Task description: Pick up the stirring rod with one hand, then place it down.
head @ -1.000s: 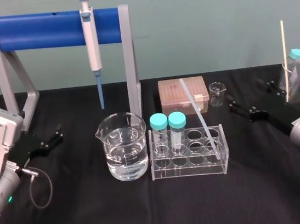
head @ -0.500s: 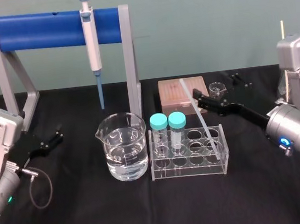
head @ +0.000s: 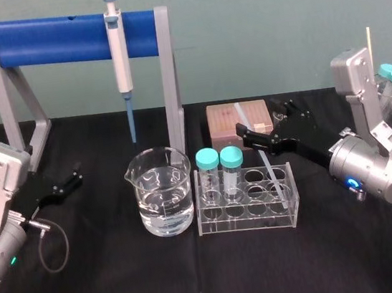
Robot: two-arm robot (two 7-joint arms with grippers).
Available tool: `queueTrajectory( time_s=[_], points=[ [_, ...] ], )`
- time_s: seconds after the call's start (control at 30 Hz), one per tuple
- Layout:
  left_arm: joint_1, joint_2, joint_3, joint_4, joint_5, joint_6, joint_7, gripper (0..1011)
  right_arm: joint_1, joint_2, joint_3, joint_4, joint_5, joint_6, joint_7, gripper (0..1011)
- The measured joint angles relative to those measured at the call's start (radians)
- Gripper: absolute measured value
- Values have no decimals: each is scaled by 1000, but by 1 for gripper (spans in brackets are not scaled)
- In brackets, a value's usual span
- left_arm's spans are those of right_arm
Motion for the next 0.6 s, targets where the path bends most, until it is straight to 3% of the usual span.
queueTrajectory(
  time_s=[0.6],
  points=[
    [0,0,0,0,0,0,0,1000,62,-71,-4,105,-70,17,8,1000]
  ],
)
